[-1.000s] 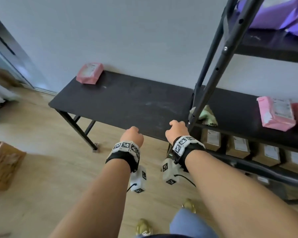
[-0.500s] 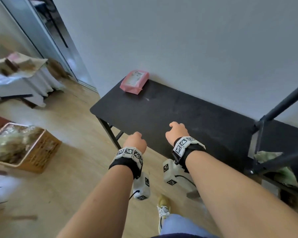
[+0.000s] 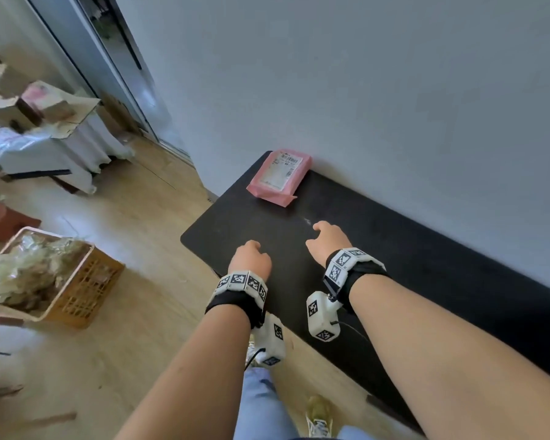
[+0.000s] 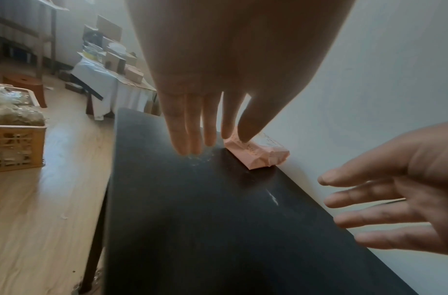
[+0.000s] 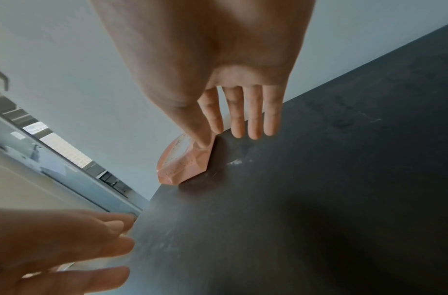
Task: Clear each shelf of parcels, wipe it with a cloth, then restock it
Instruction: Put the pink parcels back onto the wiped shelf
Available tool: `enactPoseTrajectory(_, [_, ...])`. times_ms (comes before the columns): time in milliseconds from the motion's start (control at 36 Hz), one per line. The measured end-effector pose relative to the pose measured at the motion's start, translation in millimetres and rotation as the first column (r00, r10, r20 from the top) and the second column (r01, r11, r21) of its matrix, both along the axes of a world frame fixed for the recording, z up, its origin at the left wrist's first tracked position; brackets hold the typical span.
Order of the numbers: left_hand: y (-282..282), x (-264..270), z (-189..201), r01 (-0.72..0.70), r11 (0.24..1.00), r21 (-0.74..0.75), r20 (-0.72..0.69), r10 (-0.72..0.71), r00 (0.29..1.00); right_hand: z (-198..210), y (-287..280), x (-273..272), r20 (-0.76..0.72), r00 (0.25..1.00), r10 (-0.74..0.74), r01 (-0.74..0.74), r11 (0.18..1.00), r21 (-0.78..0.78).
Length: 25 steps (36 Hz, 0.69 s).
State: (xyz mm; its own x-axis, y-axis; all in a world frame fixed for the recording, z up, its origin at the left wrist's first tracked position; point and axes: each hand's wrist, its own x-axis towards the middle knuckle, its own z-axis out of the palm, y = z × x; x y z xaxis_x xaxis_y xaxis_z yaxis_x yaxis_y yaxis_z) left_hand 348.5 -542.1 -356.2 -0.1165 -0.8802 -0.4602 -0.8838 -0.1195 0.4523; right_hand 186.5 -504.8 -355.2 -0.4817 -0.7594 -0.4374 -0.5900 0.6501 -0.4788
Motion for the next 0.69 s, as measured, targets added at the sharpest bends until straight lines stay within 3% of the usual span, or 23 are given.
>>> enactPoseTrajectory(389, [-193,-35,-14,0.121,0.992,-0.037,-0.107,-0.124,0.986,-20,-139,-7,-0.057,0.989,-0.136,0.141,0.986,0.086])
enactPoseTrajectory(611, [-242,-62,-29,0.291,0.954,0.076,-0.107,-0.282,0.953,-28,-179,-5,-0.019,0.98,-0.196,0.197,0.973,0.118])
enactPoseTrajectory(694, [-249,-65,-36,0.29,0.951,0.103,-0.081,-0.283,0.956,-30,-185,-6,0.004,0.978,-0.207,0.205,0.969,0.136])
